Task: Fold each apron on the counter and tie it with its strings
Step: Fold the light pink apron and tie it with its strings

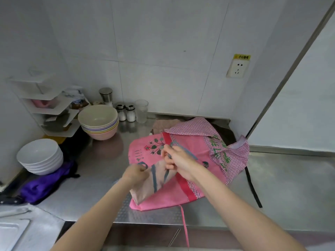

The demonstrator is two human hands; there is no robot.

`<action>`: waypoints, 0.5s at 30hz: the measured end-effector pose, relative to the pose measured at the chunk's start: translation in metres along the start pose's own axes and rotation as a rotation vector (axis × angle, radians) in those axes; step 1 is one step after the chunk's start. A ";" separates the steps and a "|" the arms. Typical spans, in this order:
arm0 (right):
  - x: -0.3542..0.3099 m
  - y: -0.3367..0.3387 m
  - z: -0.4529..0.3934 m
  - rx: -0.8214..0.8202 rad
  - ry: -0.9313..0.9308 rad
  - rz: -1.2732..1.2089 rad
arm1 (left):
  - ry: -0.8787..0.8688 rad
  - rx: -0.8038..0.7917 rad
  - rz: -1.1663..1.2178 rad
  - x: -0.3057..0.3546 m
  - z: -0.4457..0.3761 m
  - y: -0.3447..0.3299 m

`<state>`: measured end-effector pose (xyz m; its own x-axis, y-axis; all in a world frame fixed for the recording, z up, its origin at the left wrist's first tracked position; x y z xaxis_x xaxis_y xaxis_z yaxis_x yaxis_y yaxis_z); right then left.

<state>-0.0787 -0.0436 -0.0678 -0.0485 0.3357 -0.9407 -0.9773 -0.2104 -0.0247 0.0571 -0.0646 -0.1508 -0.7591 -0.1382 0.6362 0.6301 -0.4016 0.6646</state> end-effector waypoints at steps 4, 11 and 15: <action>0.047 -0.029 -0.034 -0.036 -0.167 -0.050 | -0.095 -0.207 -0.165 -0.002 -0.010 -0.047; 0.096 -0.019 -0.083 0.156 -0.256 -0.387 | -0.110 -0.387 -0.154 -0.021 -0.030 -0.076; 0.101 -0.010 -0.110 0.193 -0.210 -0.204 | -0.077 -0.387 -0.039 -0.030 -0.043 -0.081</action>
<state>-0.0512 -0.1086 -0.1995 0.1302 0.5386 -0.8324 -0.9912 0.0511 -0.1220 0.0221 -0.0669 -0.2403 -0.7573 -0.0540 0.6508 0.4821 -0.7186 0.5013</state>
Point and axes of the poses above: each hand's wrist, its own z-axis away from the middle knuckle, its own y-axis out of the back of the hand, x = y × z, the point moved 8 cm from there along -z, towards the middle knuckle, and after that the axes turned 4 degrees about -x, right-handed, at the moved point
